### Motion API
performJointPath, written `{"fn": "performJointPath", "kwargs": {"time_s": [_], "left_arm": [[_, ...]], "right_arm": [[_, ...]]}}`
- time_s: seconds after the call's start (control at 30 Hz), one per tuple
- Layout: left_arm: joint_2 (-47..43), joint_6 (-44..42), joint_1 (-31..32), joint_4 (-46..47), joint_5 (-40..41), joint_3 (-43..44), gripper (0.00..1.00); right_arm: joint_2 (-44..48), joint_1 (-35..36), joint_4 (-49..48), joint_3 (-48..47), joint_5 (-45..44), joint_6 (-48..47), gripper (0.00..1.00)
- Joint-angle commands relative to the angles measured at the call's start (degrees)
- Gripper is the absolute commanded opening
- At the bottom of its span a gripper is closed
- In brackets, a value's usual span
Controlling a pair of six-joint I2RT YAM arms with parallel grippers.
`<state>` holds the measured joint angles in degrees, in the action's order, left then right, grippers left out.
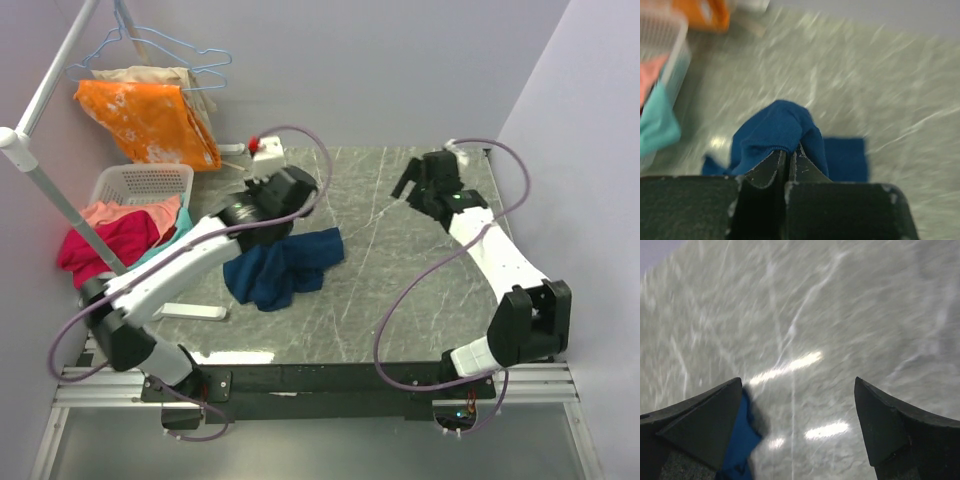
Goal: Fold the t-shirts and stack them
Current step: Move the tshirt to the center of the board, then flatten the tshirt out
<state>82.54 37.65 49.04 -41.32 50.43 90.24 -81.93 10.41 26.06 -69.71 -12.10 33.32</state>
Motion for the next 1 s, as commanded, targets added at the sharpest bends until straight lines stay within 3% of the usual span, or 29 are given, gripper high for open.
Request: {"fn": "performJointPath", "kwargs": {"time_s": [0.0, 0.13, 0.3, 0.8, 0.9, 0.97], "left_arm": [[3.76, 19.61, -0.52, -19.36, 5.11, 1.51, 0.01], [7.01, 28.35, -0.78, -27.57, 6.96, 3.98, 0.01], [6.58, 34.24, -1.31, -29.26, 4.85, 2.4, 0.01], [4.21, 28.71, -4.12, -22.06, 1.86, -2.17, 0.01], [4.12, 27.74, -4.74, -21.44, 1.16, -2.61, 0.01], [4.03, 27.39, -4.91, -21.08, 0.89, -2.7, 0.01]], "right_arm": [[-3.14, 6.18, -2.6, 1.16, 4.18, -4.92, 0.97], [-6.04, 12.16, -1.63, 1.07, 7.78, -5.55, 0.9], [-12.37, 16.65, 0.21, -0.24, 9.02, -5.72, 0.82], [-24.15, 22.45, -4.44, -5.16, 11.75, -5.63, 0.84], [-26.78, 22.72, -4.44, -7.27, 11.48, -5.9, 0.82], [-28.71, 22.81, -4.18, -8.42, 11.92, -5.9, 0.74]]}}
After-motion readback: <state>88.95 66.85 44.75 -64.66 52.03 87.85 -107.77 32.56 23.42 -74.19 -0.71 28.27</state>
